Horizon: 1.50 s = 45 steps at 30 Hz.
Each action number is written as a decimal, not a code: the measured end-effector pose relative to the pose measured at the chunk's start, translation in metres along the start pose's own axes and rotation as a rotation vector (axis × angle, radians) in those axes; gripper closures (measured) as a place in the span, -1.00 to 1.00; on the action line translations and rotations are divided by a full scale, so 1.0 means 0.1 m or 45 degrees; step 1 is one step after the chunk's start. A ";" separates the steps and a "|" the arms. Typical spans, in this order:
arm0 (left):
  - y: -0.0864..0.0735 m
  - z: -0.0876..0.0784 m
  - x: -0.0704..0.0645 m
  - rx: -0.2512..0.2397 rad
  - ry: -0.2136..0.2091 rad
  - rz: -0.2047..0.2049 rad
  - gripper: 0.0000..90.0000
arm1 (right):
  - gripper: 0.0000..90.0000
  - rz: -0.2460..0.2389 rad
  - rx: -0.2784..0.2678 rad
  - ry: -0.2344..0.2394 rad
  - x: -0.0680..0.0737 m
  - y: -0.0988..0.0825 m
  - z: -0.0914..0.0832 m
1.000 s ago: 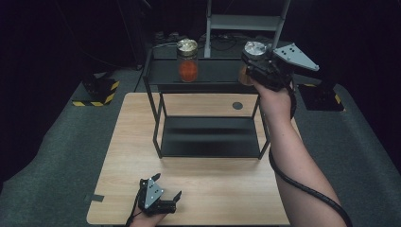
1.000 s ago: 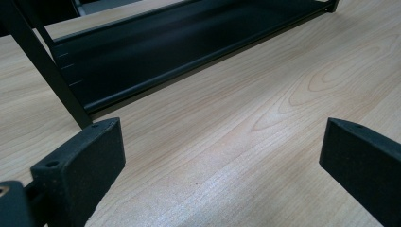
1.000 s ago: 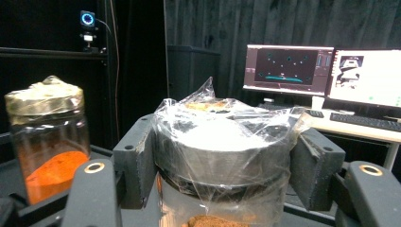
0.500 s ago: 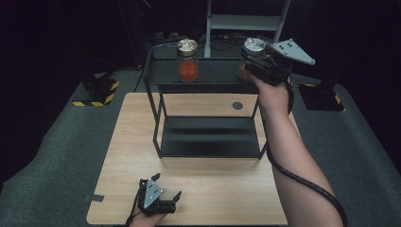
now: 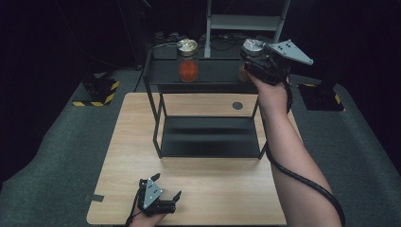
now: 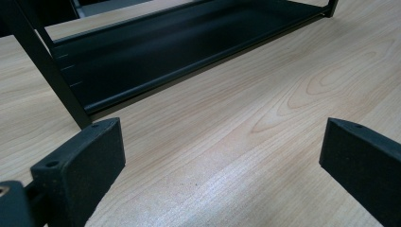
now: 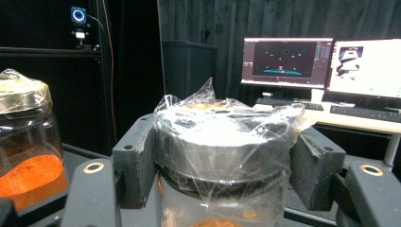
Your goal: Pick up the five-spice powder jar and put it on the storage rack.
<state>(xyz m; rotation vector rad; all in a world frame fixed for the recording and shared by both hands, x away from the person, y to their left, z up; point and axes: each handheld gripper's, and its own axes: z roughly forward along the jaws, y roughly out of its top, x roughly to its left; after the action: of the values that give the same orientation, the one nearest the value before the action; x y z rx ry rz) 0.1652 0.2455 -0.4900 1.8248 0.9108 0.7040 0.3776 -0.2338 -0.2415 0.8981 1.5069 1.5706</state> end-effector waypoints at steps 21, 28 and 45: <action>0.00 0.00 -0.01 -0.002 0.000 0.008 -0.97 | -1.00 0.053 0.033 -0.037 0.04 -0.04 -0.03; 0.00 0.00 -0.01 0.002 0.003 0.011 -0.97 | -1.00 0.074 0.013 -0.036 0.04 -0.08 -0.13; 0.01 0.01 -0.01 0.008 0.001 0.007 -0.97 | -1.00 0.080 -0.010 -0.022 0.02 -0.15 -0.49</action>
<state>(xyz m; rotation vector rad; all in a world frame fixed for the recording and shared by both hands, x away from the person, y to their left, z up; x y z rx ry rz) 0.1655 0.2440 -0.4893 1.8336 0.9092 0.7059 0.3338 -0.2549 -0.2591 0.9608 1.4728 1.6087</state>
